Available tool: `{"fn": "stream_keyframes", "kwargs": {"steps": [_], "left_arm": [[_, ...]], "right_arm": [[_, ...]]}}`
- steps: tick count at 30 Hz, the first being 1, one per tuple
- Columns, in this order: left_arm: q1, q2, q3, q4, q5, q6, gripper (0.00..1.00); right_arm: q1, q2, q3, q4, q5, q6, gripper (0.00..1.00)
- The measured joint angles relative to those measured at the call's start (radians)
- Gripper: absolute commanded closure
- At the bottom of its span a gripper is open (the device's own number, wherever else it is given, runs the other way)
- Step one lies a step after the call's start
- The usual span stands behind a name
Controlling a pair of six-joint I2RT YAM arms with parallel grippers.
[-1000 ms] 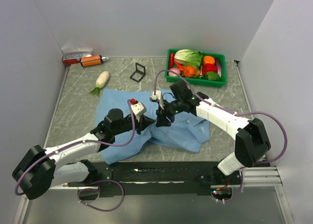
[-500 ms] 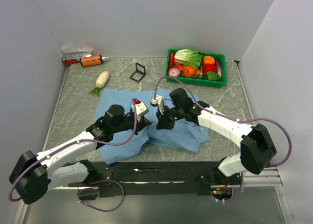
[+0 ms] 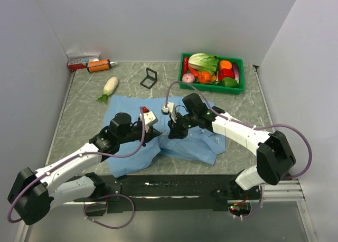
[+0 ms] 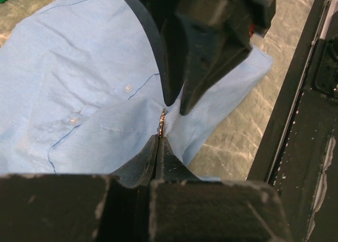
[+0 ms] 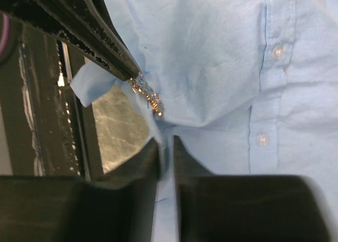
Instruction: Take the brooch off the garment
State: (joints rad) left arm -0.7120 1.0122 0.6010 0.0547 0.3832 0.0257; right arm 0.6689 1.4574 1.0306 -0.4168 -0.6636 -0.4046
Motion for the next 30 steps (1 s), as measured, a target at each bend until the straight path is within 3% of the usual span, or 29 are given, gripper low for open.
{"fn": "stream_keyframes", "kwargs": {"steps": [6,14,26,30], "left_arm": [[0.028,-0.001,0.000,-0.025,0.036,0.021,0.99],[0.047,-0.001,0.000,-0.033,0.096,0.026,0.99],[0.050,-0.001,0.000,-0.037,0.140,0.045,0.99],[0.051,-0.001,0.000,-0.042,0.142,0.046,0.99]], "right_arm": [[-0.006,-0.002,0.004,0.021,-0.071,-0.024,0.54],[0.001,-0.005,0.016,0.074,-0.145,-0.014,0.53],[0.031,0.024,0.046,0.135,-0.188,0.032,0.73],[0.037,0.040,0.065,0.131,-0.196,0.027,0.74]]}}
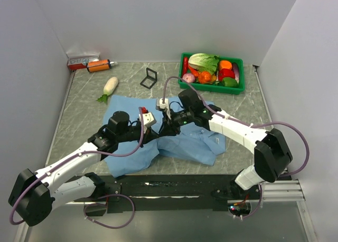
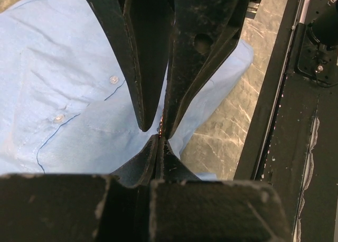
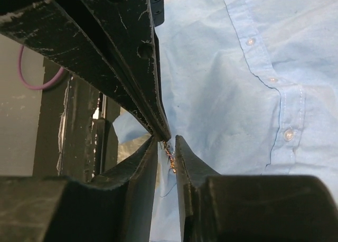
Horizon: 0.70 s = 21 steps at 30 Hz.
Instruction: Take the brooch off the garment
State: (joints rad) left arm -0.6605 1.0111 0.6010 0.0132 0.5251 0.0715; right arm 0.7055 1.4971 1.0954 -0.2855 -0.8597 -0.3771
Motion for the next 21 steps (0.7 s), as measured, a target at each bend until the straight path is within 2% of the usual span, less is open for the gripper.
{"fn": "stream_keyframes", "kwargs": {"steps": [10,13,17,21], "left_arm": [[0.006,-0.002,0.000,-0.017,0.001,-0.003,0.99],[0.006,-0.002,0.000,-0.018,0.001,-0.005,0.99],[0.007,-0.002,0.000,-0.020,0.001,-0.006,0.99],[0.010,-0.002,0.000,-0.022,0.000,-0.008,0.98]], "right_arm": [[0.010,0.017,0.006,-0.039,0.002,-0.057,0.77],[0.015,0.017,0.006,-0.041,0.005,-0.071,0.84],[0.017,0.017,0.006,-0.041,0.018,-0.086,1.00],[0.020,0.017,0.006,-0.041,0.028,-0.096,1.00]]}}
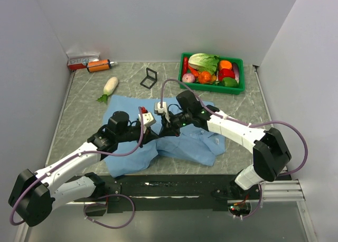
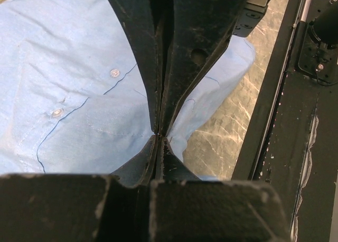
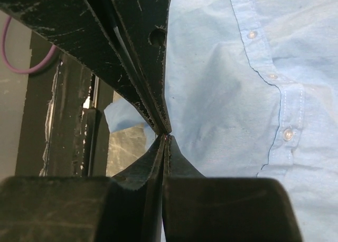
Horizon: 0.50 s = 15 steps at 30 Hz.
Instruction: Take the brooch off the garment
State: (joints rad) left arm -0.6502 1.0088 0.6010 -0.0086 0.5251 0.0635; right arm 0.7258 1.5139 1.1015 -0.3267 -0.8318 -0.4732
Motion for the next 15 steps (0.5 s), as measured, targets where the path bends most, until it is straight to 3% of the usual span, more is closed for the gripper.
{"fn": "stream_keyframes", "kwargs": {"steps": [3,4,8,15], "left_arm": [[0.004,-0.002,0.000,-0.003,-0.002,-0.006,0.61],[0.006,-0.006,0.000,-0.004,-0.004,-0.008,0.57],[0.027,-0.035,0.000,-0.007,-0.014,-0.041,0.51],[0.076,-0.035,0.000,0.005,0.015,-0.156,0.54]], "right_arm": [[0.002,0.000,0.000,-0.001,0.002,-0.010,1.00],[0.002,0.000,0.000,-0.004,0.004,-0.011,1.00],[-0.007,0.000,0.000,-0.011,-0.002,0.010,1.00],[-0.052,0.000,0.000,0.001,-0.035,0.117,1.00]]}}
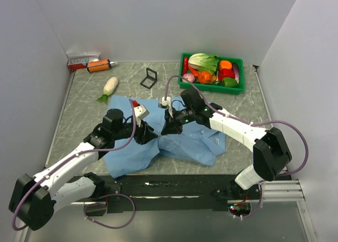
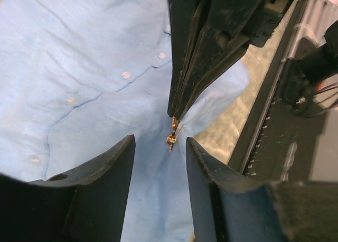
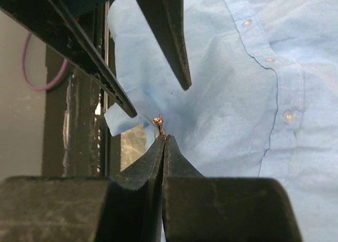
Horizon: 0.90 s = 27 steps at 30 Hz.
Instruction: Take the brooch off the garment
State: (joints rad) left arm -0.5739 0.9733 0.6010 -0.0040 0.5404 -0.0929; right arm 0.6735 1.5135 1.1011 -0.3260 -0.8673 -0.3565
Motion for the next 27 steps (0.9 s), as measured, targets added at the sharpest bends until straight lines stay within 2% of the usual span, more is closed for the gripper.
{"fn": "stream_keyframes", "kwargs": {"steps": [5,10,18,27], "left_arm": [[0.032,0.090,0.000,0.037,0.071,-0.084,0.60],[0.053,0.106,0.000,0.070,0.132,-0.120,0.71],[0.077,0.106,-0.016,0.121,0.186,-0.142,0.61],[0.101,0.156,-0.082,0.255,0.222,-0.236,0.63]], "right_arm": [[-0.009,0.000,-0.002,0.028,-0.016,0.084,1.00],[-0.022,0.000,-0.003,0.055,-0.019,0.143,1.00],[-0.067,0.006,-0.003,0.095,-0.058,0.241,1.00],[-0.104,0.045,-0.003,0.134,-0.108,0.354,1.00]]}}
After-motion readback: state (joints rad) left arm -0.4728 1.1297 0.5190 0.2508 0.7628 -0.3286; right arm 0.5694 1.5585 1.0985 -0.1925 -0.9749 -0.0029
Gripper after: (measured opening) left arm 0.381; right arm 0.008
